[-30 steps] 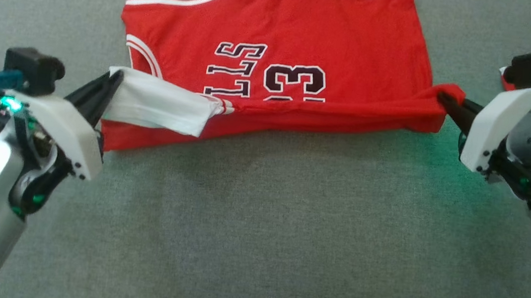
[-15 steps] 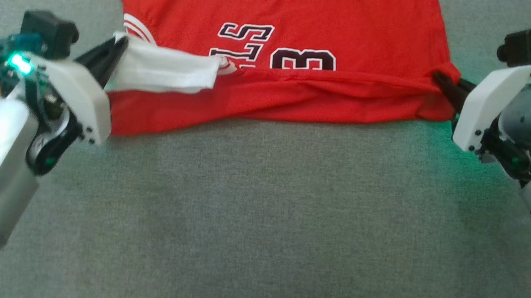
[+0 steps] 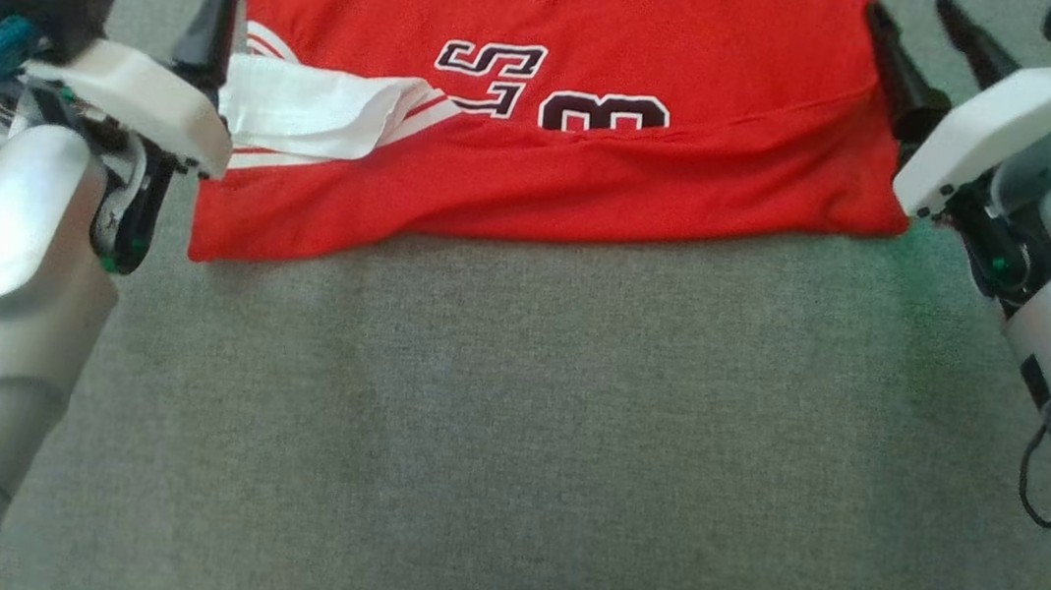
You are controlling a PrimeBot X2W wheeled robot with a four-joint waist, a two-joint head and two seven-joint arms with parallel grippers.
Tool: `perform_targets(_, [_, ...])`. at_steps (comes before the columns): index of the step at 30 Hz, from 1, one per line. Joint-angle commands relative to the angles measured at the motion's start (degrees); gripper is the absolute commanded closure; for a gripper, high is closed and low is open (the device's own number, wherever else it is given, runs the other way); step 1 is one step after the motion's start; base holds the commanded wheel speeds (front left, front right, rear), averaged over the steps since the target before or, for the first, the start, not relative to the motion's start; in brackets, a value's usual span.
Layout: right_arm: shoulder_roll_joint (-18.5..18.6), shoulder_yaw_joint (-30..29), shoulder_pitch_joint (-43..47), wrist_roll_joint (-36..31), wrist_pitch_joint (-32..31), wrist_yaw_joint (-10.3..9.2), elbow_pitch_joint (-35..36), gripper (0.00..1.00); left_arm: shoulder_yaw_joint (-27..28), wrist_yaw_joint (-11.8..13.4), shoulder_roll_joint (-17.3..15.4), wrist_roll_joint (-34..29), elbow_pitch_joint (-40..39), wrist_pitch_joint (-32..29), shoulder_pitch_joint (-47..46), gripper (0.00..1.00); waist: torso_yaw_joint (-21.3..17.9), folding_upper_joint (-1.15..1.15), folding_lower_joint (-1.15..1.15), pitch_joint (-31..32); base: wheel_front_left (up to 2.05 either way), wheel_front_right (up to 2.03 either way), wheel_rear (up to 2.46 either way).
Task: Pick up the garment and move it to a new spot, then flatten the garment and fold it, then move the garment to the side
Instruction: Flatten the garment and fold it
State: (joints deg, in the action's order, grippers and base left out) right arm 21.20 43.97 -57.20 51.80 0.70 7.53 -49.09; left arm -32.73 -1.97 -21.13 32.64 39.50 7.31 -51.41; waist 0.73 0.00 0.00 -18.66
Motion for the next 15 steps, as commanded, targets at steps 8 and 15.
perform_targets(8, [-4.61, -8.31, 4.27, -4.71, 14.18, -0.04, -0.62, 0.0, 8.67, 4.6, 0.69, -1.14, -9.6, 7.63, 4.6, 0.0, 0.28, 0.0, 0.0, 4.89, 0.0, 0.0, 0.0])
perform_targets(15, [-10.47, -28.08, 15.39, -21.91, 14.28, -0.04, 12.18, 0.0, 15.4, 8.28, 3.46, -6.31, -23.84, 7.67, 18.25, 0.0, -0.77, 0.0, 0.0, 7.17, 0.0, 0.0, 0.0])
